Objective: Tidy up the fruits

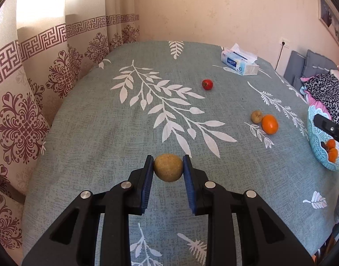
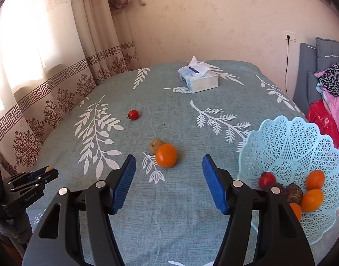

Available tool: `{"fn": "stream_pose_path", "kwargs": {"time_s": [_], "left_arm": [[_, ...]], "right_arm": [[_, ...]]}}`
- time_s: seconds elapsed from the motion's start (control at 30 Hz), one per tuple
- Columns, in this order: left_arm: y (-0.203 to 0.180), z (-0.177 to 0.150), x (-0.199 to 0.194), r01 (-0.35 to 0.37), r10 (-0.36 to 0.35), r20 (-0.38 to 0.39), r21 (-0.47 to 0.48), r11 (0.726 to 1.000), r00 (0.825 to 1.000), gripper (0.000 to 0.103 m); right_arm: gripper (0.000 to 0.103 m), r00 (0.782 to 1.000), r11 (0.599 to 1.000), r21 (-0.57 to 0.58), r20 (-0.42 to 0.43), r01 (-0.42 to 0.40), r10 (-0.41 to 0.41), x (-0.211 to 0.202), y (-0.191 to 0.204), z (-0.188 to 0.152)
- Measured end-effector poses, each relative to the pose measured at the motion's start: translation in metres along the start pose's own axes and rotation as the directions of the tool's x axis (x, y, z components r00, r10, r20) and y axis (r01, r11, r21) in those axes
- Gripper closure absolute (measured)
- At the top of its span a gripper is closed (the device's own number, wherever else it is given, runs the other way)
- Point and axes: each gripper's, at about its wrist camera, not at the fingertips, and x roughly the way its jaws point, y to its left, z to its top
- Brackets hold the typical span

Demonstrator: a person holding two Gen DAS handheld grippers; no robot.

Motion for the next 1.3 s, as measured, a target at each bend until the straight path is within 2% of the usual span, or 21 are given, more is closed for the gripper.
{"fn": "stream_pose_path", "kwargs": {"time_s": [0.13, 0.4, 0.57, 0.63, 0.67, 0.9, 1.3], "left_arm": [[0.002, 0.005, -0.015, 0.008, -0.007, 0.037, -0.009, 1.0, 0.999, 0.076], [0.003, 0.011, -0.034, 0.028, -0.027, 0.077, -0.011, 1.0, 0.997, 0.076], [0.002, 0.011, -0.034, 0.033, -0.032, 0.077, -0.011, 0.999, 0.996, 0.076], [0.002, 0.01, -0.033, 0.032, -0.031, 0.073, -0.013, 0.999, 0.997, 0.076], [0.001, 0.01, -0.033, 0.032, -0.031, 0.07, -0.013, 0.999, 0.997, 0.076], [-0.003, 0.008, -0.031, 0.036, -0.036, 0.066, 0.001, 0.999, 0.997, 0.076], [-0.006, 0.007, -0.034, 0.045, -0.046, 0.07, 0.012, 0.999, 0.996, 0.076]], "right_arm": [[0.039, 0.998, 1.0, -0.009, -0.057, -0.012, 0.011, 0.034, 0.013, 0.008], [0.039, 0.989, 0.998, -0.057, -0.146, 0.016, -0.024, 0.093, 0.022, 0.011], [0.05, 0.981, 0.997, -0.051, -0.181, 0.055, -0.063, 0.114, 0.011, 0.006], [0.061, 0.977, 0.998, -0.041, -0.203, 0.052, -0.06, 0.118, 0.007, 0.005], [0.063, 0.976, 0.998, -0.044, -0.208, 0.054, -0.062, 0.12, 0.006, 0.003], [0.065, 0.979, 0.997, -0.063, -0.197, 0.045, -0.056, 0.11, 0.01, 0.0], [0.065, 0.997, 1.0, -0.005, -0.081, 0.018, -0.019, 0.041, -0.003, 0.017]]}}
